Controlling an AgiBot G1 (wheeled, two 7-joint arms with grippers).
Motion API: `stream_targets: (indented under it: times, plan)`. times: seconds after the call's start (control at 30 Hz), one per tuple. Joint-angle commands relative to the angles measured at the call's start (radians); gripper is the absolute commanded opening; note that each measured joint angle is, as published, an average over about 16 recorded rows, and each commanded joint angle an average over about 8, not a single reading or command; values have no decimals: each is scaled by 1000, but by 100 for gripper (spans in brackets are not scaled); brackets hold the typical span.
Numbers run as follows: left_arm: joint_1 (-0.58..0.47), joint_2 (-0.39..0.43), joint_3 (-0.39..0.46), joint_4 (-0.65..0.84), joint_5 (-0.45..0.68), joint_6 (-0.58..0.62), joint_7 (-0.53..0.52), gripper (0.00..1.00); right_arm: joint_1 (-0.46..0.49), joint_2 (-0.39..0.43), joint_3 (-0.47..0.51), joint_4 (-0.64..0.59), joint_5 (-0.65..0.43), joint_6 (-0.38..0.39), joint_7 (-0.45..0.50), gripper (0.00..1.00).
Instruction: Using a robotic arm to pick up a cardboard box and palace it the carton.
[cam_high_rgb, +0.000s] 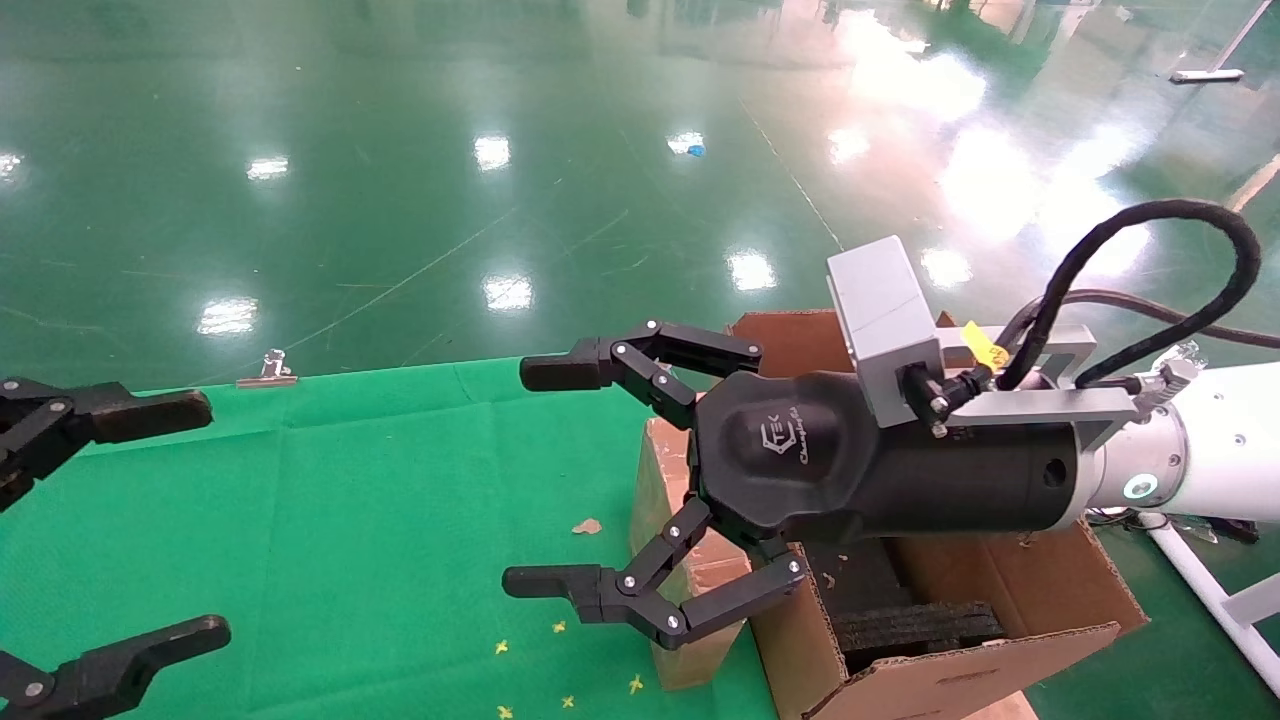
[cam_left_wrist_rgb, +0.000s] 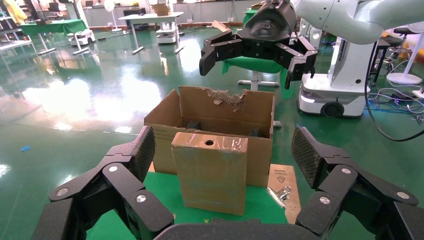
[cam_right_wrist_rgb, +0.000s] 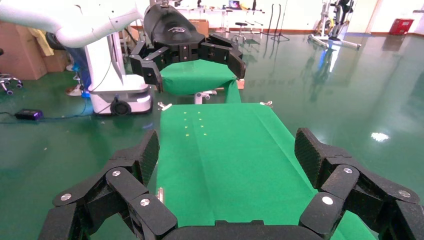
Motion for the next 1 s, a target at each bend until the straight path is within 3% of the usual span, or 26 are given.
stream_targets:
  times: [0.03,0.53,0.77,1.0]
  plan:
    - [0,0,0,0,0,0,0,100,0,0,0,0,0,0,0,100]
    - [0,0,0,1,0,0,0,100,11,0,-23,20,-43,12,24,100]
    - [-1,0,1,1,0,0,1,100,127,-39,-142,69,-281,14,120,100]
    - [-1,0,2,1,-1,0,1,100,332,-171,-332,74,-576,-49,231,100]
